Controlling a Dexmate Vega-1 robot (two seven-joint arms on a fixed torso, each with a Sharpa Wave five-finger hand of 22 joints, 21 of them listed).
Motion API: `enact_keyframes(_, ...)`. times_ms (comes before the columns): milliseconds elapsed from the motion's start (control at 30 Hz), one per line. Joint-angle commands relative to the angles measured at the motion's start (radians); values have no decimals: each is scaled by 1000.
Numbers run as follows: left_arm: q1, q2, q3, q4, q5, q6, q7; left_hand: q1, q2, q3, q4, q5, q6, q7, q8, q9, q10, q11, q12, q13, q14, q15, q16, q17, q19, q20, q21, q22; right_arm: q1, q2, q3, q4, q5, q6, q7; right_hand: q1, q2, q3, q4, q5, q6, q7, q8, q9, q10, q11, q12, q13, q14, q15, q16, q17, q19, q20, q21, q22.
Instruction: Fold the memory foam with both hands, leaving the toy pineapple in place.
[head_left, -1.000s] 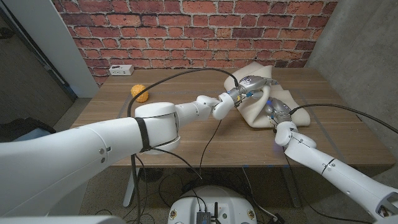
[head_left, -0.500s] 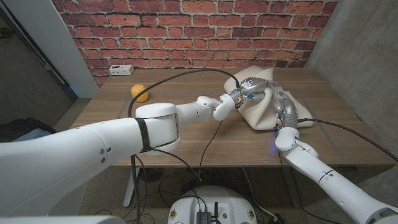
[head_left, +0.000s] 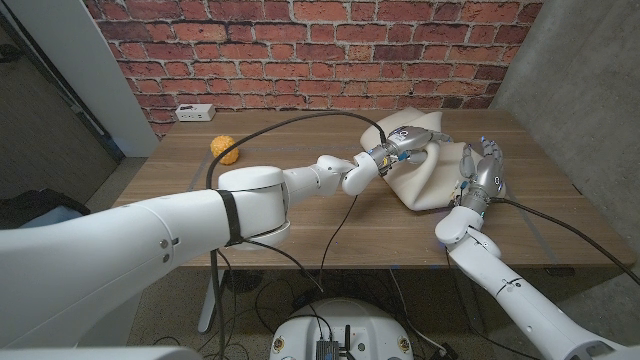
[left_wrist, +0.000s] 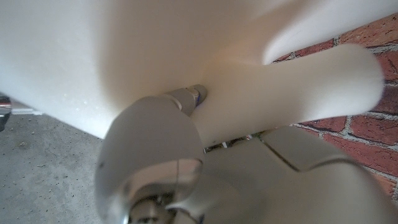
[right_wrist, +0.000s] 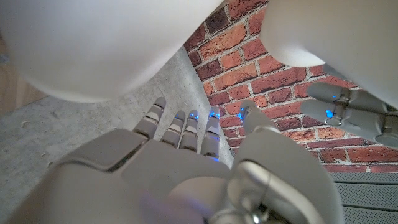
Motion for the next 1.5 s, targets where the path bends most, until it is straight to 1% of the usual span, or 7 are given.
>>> enact_keyframes(33, 2, -7, 4, 0, 4, -5, -7, -7, 1, 3, -2, 6, 4, 6, 5, 3, 8, 3, -1, 3, -4, -123, 1, 0, 1, -44, 6, 4, -13, 41, 70, -6, -113, -1, -53, 19, -7, 14, 6, -7, 14, 0, 4, 1, 26, 11, 13, 3, 35, -19, 19, 7, 66, -11, 24, 4)
enact_keyframes(233, 4, -22, 8, 2, -2, 14, -45, -10, 3, 3, -3, 7, 17, 1, 10, 3, 21, 7, 3, 3, -2, -121, 2, 0, -1, -43, 7, 4, -27, 33, 85, -41, -163, -7, -53, 22, -10, 16, 12, -9, 30, 5, 7, 1, 45, 21, 18, 3, 74, -10, 36, 11, 117, -11, 39, 4)
enact_keyframes(800, 12, -74, 42, 5, -8, 132, -129, -28, -9, -4, -2, 5, 36, -14, 12, 3, 22, 17, 0, 4, -3, -115, 0, -2, 2, -32, 13, 3, -101, 85, 168, -139, -378, 48, -53, 20, -21, 10, 15, -11, 50, 3, 10, 1, 71, 16, 22, 3, 115, -21, 53, 15, 151, -9, 46, 4)
enact_keyframes(867, 17, -73, 51, -2, 3, 153, -110, -44, -37, -27, -10, 0, 3, -25, -1, 2, -7, 19, -12, 4, -20, -110, -6, -4, -3, -21, 12, 2, -106, 85, 171, -150, -393, 45, -53, 20, -23, 9, 15, -11, 52, 2, 10, 1, 73, 14, 23, 3, 117, -21, 53, 15, 152, -9, 46, 4)
enact_keyframes(1133, 39, -45, 100, -65, 86, 260, 61, -97, -110, -257, -86, 7, -157, -122, -10, -3, -227, 6, -29, -1, -254, -104, -11, -6, -222, 60, -88, -3, -117, 68, 163, -169, -429, 27, -53, 9, -45, -3, 13, -14, 54, -2, 9, 1, 77, 13, 21, 3, 124, -26, 53, 13, 156, -5, 45, 5)
enact_keyframes(1267, 52, -47, 110, -70, 105, 324, 99, -133, -156, -356, -94, 27, -243, -123, -11, -6, -357, 4, -31, -6, -360, -84, -13, -10, -305, 86, -160, -6, -122, 66, 165, -170, -442, 28, -53, 4, -51, -7, 14, -15, 55, -1, 8, 1, 78, 13, 21, 3, 125, -25, 53, 13, 156, 0, 44, 5)
enact_keyframes(1500, 65, -54, 132, -70, 123, 412, 94, -210, -204, -464, -72, 70, -443, -115, -15, -7, -568, 28, -33, -6, -539, -9, -15, -8, -396, 140, -268, -3, -121, 68, 165, -172, -478, 16, -53, -5, -63, -15, 15, -16, 62, -2, 10, 1, 82, 13, 21, 3, 128, -25, 52, 12, 156, 4, 42, 5)
